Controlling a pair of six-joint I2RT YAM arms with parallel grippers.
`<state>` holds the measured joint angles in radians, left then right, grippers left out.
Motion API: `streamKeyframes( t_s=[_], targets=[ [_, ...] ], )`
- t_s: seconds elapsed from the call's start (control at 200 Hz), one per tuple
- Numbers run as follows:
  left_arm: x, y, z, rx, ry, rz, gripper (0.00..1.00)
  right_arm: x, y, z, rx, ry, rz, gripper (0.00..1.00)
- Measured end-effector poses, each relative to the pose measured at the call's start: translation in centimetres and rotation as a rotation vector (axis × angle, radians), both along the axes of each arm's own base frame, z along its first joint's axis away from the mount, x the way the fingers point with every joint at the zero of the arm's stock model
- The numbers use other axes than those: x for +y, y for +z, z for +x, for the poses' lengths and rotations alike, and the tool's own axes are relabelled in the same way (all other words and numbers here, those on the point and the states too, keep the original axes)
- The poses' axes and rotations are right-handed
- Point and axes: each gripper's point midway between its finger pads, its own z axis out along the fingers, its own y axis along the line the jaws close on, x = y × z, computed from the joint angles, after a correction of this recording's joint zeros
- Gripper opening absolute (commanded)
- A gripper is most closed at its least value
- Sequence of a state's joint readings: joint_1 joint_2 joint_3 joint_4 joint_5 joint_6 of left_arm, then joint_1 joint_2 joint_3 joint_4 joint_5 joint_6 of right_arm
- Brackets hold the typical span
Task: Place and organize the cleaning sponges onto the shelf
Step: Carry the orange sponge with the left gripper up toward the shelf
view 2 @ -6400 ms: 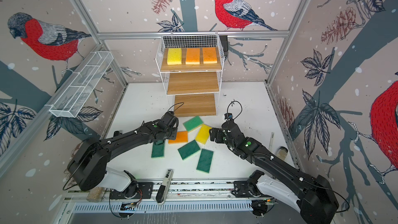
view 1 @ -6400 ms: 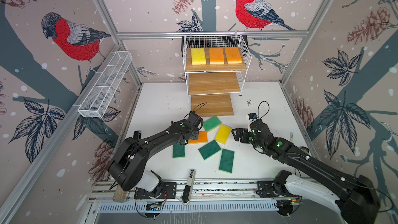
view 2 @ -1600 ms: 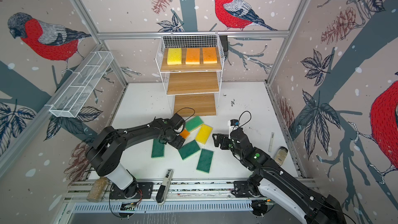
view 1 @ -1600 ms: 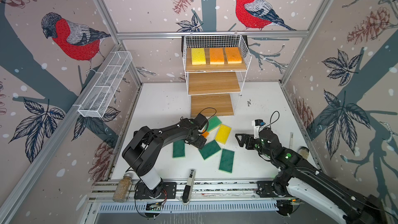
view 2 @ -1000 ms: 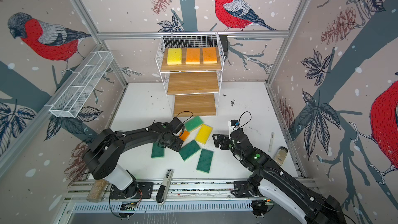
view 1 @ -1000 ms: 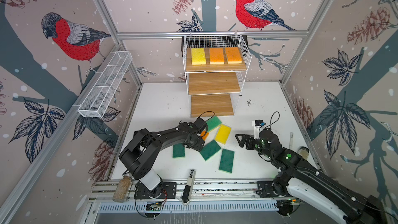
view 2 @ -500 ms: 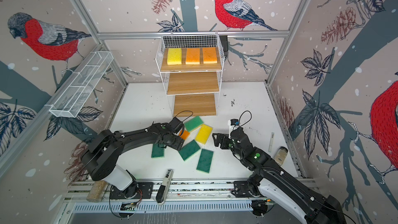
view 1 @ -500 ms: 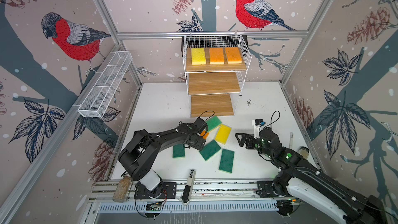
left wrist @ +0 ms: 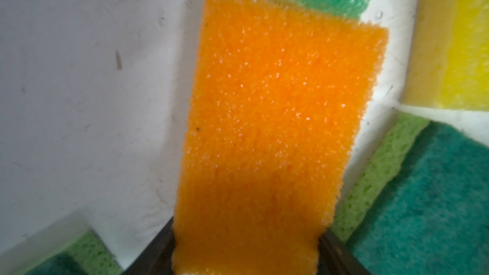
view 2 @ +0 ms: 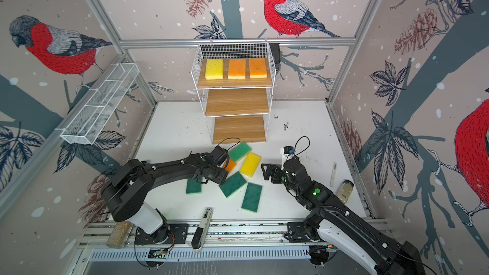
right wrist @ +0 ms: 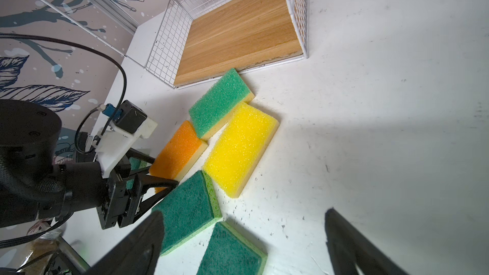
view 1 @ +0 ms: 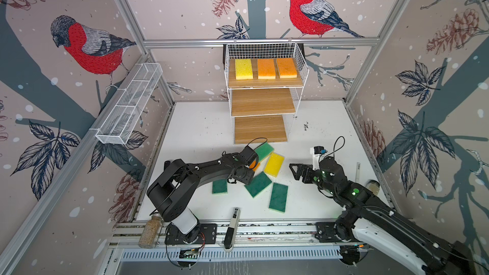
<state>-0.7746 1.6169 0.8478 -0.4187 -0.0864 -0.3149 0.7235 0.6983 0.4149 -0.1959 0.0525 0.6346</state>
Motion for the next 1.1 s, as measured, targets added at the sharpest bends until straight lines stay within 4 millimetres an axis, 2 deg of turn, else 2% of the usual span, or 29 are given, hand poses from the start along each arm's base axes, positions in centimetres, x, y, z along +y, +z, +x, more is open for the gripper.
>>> streamKeyframes(
  t_s=[0.105, 0.175, 0.36, 0.53, 0.88, 1.101],
  targets=[
    [0.5, 0.4, 0.1, -0.018, 0.031, 0.006, 0.63, 0.0, 0.1, 0.0, -0.002, 0.000, 0.002, 0.94],
    [0.9, 1.3, 0.4, -0.046, 0.051, 0.010, 0.63, -0.1, 0.1, -0.1, -0.002, 0.000, 0.002, 0.95],
    [1.4, 5.3, 1.8, -0.166, 0.147, -0.040, 0.62, 0.0, 0.2, 0.0, -0.002, 0.000, 0.001, 0.95],
    [1.4, 8.8, 2.1, -0.245, 0.202, -0.140, 0.61, 0.1, 0.3, 0.1, 0.000, -0.001, -0.001, 0.95],
    [1.7, 13.3, 2.9, -0.326, 0.275, -0.213, 0.60, 0.4, 0.5, 0.5, 0.007, -0.002, -0.008, 0.94],
    [1.3, 18.4, 4.3, -0.427, 0.344, -0.322, 0.59, 0.7, 1.5, 1.1, -0.006, -0.004, -0.006, 0.94]
  ],
)
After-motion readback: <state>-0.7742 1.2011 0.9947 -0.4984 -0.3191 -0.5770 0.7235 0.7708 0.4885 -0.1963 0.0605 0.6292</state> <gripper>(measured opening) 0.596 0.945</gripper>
